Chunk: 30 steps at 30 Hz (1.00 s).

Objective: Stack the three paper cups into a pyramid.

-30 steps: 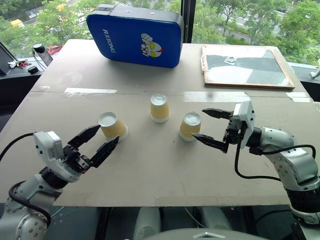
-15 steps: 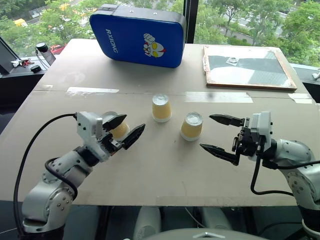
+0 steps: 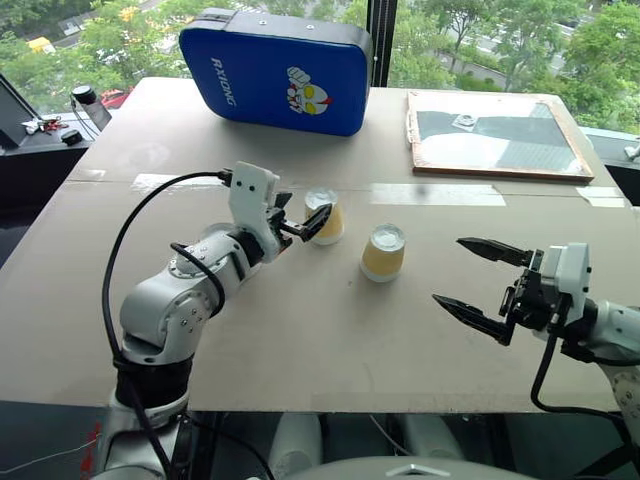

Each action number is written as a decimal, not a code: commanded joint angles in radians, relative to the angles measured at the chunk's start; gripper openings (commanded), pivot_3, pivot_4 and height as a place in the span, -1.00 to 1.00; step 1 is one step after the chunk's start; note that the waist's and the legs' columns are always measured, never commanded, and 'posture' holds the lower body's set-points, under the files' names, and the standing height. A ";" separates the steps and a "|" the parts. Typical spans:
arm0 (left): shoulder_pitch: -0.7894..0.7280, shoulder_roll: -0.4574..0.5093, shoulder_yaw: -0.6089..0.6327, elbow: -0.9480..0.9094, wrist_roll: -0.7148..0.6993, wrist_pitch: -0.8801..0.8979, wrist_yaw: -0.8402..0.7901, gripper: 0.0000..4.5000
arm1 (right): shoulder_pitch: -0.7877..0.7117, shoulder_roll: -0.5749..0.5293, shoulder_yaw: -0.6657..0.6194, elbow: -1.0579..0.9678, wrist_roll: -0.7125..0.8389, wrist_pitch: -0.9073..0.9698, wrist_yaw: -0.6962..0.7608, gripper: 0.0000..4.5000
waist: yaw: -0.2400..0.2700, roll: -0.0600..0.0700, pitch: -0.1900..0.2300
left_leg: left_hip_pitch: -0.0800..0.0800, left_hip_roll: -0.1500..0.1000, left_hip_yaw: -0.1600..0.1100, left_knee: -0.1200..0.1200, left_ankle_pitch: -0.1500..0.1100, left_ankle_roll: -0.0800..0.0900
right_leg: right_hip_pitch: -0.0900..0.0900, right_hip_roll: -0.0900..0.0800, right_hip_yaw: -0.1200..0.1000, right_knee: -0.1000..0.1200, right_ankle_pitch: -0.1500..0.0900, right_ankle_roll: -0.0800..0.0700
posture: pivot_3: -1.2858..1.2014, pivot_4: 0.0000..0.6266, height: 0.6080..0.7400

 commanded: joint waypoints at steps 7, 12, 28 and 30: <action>-0.075 0.010 -0.049 0.171 0.138 -0.140 -0.157 1.00 | 0.115 -0.006 -0.088 -0.096 -0.008 -0.041 -0.047 1.00 | 0.008 0.000 0.000 | 0.000 0.000 0.000 0.000 0.000 0.000 | 0.000 0.000 0.000 0.000 0.000 0.000 | 0.03 -0.52 1.00; -0.091 -0.014 -0.061 0.233 0.168 -0.190 -0.222 1.00 | 0.158 -0.002 -0.102 -0.103 -0.017 -0.061 -0.053 1.00 | 0.016 0.000 0.000 | 0.000 0.000 0.004 0.000 0.000 0.000 | 0.000 0.000 -0.001 0.000 0.000 0.000 | 0.03 -0.52 1.00; -0.116 -0.044 -0.042 0.241 0.178 -0.225 -0.333 1.00 | 0.163 0.004 -0.070 -0.090 -0.046 -0.097 -0.075 1.00 | 0.016 0.000 0.000 | -0.001 0.000 0.003 0.001 0.000 0.000 | 0.001 0.000 -0.002 0.000 0.000 0.000 | 0.03 -0.52 1.00; -0.114 -0.041 -0.049 0.254 0.192 -0.222 -0.335 1.00 | 0.159 0.006 -0.066 -0.086 -0.048 -0.100 -0.077 1.00 | 0.017 0.000 0.000 | -0.001 0.000 0.003 0.001 0.000 0.000 | 0.001 0.000 -0.002 0.000 0.000 0.000 | 0.03 -0.52 1.00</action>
